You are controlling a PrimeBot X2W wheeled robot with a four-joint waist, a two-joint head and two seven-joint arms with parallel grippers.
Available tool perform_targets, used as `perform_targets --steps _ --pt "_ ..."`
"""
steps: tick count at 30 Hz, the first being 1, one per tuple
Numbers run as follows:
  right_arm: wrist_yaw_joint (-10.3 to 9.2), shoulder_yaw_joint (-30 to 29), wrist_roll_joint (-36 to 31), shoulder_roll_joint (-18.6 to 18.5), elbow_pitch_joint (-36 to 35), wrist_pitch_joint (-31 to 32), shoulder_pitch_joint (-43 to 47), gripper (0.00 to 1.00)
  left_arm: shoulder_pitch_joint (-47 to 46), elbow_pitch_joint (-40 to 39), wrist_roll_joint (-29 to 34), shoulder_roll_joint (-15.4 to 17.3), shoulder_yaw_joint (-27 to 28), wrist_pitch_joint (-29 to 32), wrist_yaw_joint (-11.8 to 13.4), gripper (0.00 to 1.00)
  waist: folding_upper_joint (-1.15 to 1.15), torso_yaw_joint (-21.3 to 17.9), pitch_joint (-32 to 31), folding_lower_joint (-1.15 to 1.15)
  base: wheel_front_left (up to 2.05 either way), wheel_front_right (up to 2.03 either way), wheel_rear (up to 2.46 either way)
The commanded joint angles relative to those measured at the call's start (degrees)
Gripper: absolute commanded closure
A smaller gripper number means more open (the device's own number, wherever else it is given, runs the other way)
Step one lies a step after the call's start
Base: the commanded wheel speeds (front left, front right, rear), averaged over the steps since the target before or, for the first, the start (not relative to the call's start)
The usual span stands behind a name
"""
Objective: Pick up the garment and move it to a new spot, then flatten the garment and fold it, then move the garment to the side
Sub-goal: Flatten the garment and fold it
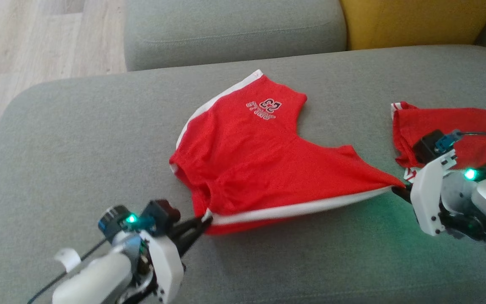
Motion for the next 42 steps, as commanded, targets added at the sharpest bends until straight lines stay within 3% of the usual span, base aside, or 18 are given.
perform_targets --steps 1,10,15,27,33,42 --pt "-0.05 -0.4 0.3 -2.2 -1.0 0.3 0.1 1.0 -1.7 -1.6 -0.3 2.3 2.1 0.1 0.2 1.0 0.0 -0.3 -0.1 0.01 0.0 0.0 0.0" --pt "-0.05 0.3 5.3 -9.6 -9.4 11.4 2.4 1.0 4.4 -17.1 -5.1 7.1 -0.9 7.0 0.3 1.0 0.0 -1.1 -1.0 0.01 0.0 0.0 0.0" --pt "-0.05 -1.9 5.1 -11.4 -12.9 14.3 2.2 1.0 4.6 -21.0 -6.7 7.4 0.9 6.8 2.3 1.0 0.0 -0.7 -0.5 0.01 0.0 0.0 0.0" --pt "-0.05 -9.0 -2.3 -8.2 -13.7 14.1 -4.2 1.0 0.3 -22.0 -8.0 5.1 6.7 2.9 5.8 1.0 0.0 5.6 3.8 0.01 0.0 0.0 0.0" --pt "-0.05 -11.4 -5.1 -5.6 -11.5 15.1 -10.4 1.0 -2.5 -20.0 -8.1 2.2 7.5 1.4 5.4 1.0 0.0 10.1 7.5 0.01 0.0 0.0 0.0" --pt "-0.05 -10.1 -9.5 -3.3 -5.8 15.5 -19.2 1.0 -8.4 -12.6 -7.9 -4.3 6.3 1.6 3.4 1.0 0.0 16.4 13.1 0.01 0.0 0.0 0.0"
